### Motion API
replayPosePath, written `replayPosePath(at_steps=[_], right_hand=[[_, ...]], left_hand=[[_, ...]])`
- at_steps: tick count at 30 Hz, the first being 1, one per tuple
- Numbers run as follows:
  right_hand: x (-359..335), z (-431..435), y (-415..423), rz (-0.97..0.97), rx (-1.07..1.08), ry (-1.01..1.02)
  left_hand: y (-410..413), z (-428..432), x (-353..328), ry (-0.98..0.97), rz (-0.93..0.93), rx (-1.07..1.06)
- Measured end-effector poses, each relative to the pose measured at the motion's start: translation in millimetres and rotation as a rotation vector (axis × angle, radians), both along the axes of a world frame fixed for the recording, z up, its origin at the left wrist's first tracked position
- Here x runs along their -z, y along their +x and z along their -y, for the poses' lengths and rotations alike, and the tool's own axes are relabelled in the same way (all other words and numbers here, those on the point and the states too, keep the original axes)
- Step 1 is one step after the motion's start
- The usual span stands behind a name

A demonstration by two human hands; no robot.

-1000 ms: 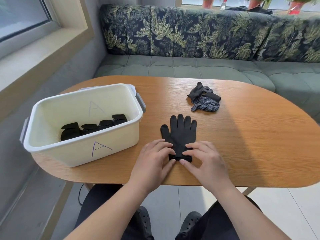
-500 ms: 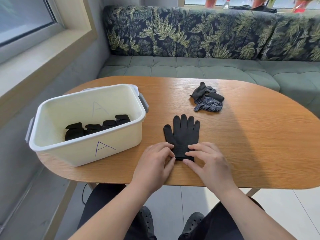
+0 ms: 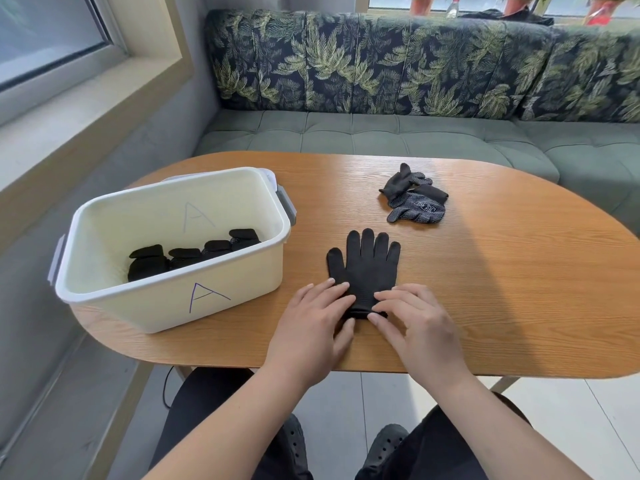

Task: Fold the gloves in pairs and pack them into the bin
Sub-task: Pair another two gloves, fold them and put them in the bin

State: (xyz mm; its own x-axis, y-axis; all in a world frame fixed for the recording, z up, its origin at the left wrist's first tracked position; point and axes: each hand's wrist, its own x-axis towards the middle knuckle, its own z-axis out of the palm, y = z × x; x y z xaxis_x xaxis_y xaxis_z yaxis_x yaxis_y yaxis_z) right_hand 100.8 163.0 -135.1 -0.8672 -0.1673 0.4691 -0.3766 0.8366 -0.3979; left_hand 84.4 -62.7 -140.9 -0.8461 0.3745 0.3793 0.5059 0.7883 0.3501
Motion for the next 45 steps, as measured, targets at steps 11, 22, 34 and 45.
replayPosePath(at_steps=[11, 22, 34, 45], right_hand=[[-4, 0, 3, -0.003, 0.036, -0.018], [-7, -1, 2, 0.045, 0.033, -0.027], [-11, -2, 0, 0.226, 0.105, -0.328], [-16, 0, 1, 0.191, 0.069, -0.243]], left_hand=[[1, 5, -5, 0.094, -0.018, 0.053], [2, 8, -12, 0.259, 0.087, -0.025], [5, 8, -22, 0.394, 0.257, -0.103], [1, 8, -17, 0.251, 0.105, -0.077]])
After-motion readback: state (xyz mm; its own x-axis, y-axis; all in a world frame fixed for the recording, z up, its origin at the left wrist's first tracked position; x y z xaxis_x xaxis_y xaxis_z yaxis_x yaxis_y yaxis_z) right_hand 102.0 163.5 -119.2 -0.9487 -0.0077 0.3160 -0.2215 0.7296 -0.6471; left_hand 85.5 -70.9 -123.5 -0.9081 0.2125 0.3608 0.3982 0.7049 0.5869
